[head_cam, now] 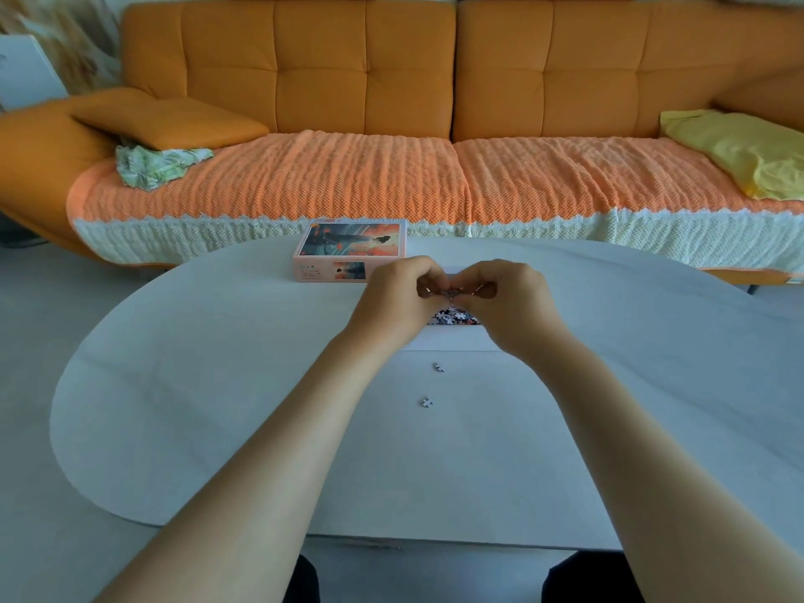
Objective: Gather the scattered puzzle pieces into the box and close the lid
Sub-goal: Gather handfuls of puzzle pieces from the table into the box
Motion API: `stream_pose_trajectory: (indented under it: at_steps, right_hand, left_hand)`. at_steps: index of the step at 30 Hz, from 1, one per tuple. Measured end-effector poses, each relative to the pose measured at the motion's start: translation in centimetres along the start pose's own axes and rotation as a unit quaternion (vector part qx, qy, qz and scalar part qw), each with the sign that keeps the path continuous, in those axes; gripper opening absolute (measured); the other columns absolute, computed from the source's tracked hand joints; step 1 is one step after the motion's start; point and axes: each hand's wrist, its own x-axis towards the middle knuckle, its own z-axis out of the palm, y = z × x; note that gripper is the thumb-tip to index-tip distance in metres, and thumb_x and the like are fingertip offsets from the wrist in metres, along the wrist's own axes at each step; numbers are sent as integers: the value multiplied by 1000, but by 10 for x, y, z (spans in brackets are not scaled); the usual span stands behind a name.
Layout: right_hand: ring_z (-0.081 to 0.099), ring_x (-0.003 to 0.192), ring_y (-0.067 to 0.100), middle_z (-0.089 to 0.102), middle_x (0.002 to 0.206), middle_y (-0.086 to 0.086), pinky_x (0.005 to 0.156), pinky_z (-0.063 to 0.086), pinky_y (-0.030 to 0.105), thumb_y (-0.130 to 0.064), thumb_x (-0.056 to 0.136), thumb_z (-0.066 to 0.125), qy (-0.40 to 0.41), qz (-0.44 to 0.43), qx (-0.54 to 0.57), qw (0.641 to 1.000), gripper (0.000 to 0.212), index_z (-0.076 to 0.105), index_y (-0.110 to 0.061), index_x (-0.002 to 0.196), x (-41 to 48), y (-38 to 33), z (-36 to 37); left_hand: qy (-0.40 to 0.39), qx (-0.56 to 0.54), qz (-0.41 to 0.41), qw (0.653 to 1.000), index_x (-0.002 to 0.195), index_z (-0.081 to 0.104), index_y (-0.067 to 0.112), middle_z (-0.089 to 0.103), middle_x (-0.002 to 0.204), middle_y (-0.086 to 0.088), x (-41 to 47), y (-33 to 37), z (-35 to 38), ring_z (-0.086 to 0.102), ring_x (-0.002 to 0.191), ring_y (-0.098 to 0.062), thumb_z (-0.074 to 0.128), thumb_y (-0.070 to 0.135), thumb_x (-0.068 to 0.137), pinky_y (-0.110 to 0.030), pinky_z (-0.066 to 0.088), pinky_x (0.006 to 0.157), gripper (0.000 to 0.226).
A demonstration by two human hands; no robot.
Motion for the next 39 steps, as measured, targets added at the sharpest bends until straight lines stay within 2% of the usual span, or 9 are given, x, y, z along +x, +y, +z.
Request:
stream_pose_trajectory:
  at_steps: [3,6,10,15,18,21,25,34,39]
  right_hand:
    - [59,79,9,63,79,-15,64,40,16,-20,84,72,-24,0,-73,997,14,76,-25,96,7,11,4]
    - [57,95,12,65,98,-12,79,46,27,-28,89,66,-54,-8,-141,989,18,74,-33,103,9,22,0]
    - [55,92,13,62,98,-11,76,41,27,-22,89,65,-22,-78,-167,983,17,74,-32,100,5,24,-7]
    - [52,69,-11,58,77,-20,63,35,7,-17,84,69,-73,-127,-132,980,14,76,-29,88,-17,9,-8]
    - [55,69,-6,67,84,-16,68,41,15,-30,86,69,-159,-100,-203,961,15,74,-36,98,-29,5,-4]
    - [62,93,9,71,101,-12,74,44,23,-38,88,63,-215,-43,-274,937,25,68,-41,112,-36,7,7]
    - [61,102,11,69,109,-14,73,42,23,-39,90,58,-195,-24,-304,932,23,68,-43,110,-40,7,17]
    - [62,88,16,69,93,-9,69,50,29,-32,91,52,-162,-56,-296,940,20,72,-32,93,-40,6,21]
    - [62,82,13,71,94,-15,65,48,27,-31,87,63,29,-74,-224,971,11,74,-32,87,-28,-1,2]
  left_hand:
    - [-17,32,-10,999,96,72,22,69,89,12,9,-9,7,63,82,-8,78,23,80,-33,53,78,18]
    - [-33,83,-15,996,106,72,28,69,104,11,12,-17,6,61,97,-10,72,37,84,-34,51,85,23]
    - [-24,127,32,991,107,71,27,64,103,8,7,-21,0,56,102,-14,68,38,87,-35,49,83,23]
    - [-11,129,99,987,97,69,26,55,92,11,-18,-17,-8,50,89,-9,72,27,85,-30,45,69,12]
    - [-71,125,103,984,90,66,27,52,88,14,-38,-17,-12,51,80,-7,74,28,82,-29,46,65,11]
    - [-169,131,50,976,88,66,34,54,87,14,-54,-18,-14,49,73,-2,74,41,80,-27,46,68,13]
    - [-245,156,15,957,97,70,37,56,94,16,-66,-20,-14,46,80,4,75,46,76,-23,44,76,24]
    - [-250,114,-25,961,83,71,32,61,86,16,-65,-23,-16,55,78,1,76,35,77,-25,48,72,8]
    - [-188,49,-40,980,77,67,32,64,76,21,-53,-19,-17,56,68,-2,73,27,81,-25,49,68,8]
